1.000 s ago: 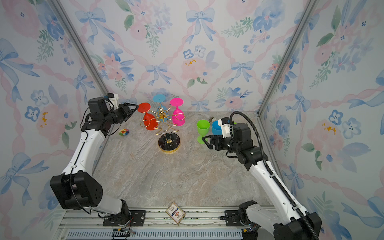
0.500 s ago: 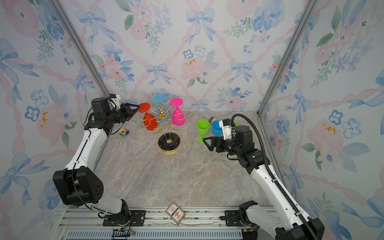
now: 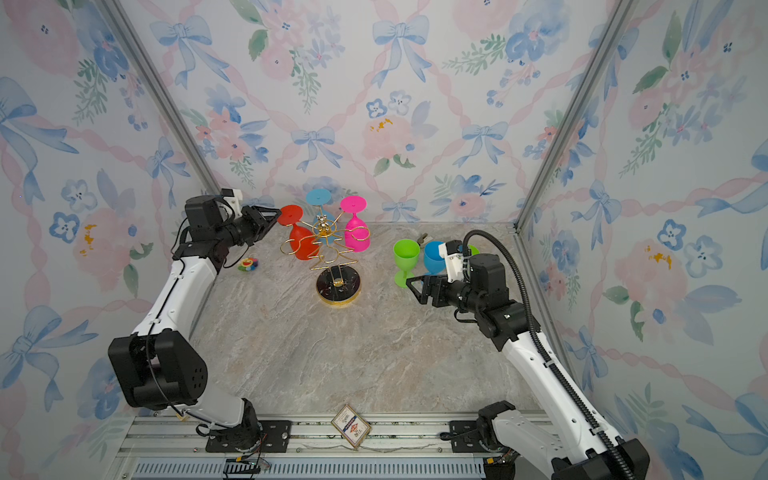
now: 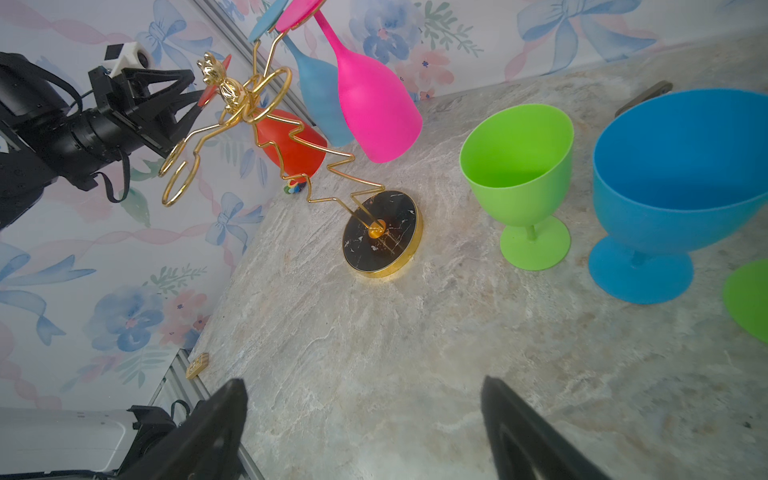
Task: Take the wine glass off the wine glass rack
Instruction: 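Close the left gripper on the red glass's foot on the rack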
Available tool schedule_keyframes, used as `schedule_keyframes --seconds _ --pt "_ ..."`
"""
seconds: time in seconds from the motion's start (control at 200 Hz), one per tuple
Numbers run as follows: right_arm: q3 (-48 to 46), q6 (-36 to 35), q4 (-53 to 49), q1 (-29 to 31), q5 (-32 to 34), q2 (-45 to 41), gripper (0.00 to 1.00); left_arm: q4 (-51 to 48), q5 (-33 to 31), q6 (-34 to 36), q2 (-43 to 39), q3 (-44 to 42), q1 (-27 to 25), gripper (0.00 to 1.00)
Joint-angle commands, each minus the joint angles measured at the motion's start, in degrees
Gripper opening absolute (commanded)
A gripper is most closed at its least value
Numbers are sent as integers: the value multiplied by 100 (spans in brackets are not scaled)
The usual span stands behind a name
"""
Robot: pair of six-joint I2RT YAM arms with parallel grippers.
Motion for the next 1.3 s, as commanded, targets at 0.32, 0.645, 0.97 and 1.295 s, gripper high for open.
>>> schedule_keyframes --seconds 0.32,0.645,0.97,1.295 --pt "-72 58 78 57 112 -118 90 132 81 -32 132 -77 -17 27" --pt "-134 101 98 62 170 -194 90 133 64 -98 100 47 -1 22" --pt "-212 153 158 54 185 -191 90 130 92 -133 33 103 38 18" --pt "-263 225 245 61 194 -179 90 132 160 -188 -82 129 139 13"
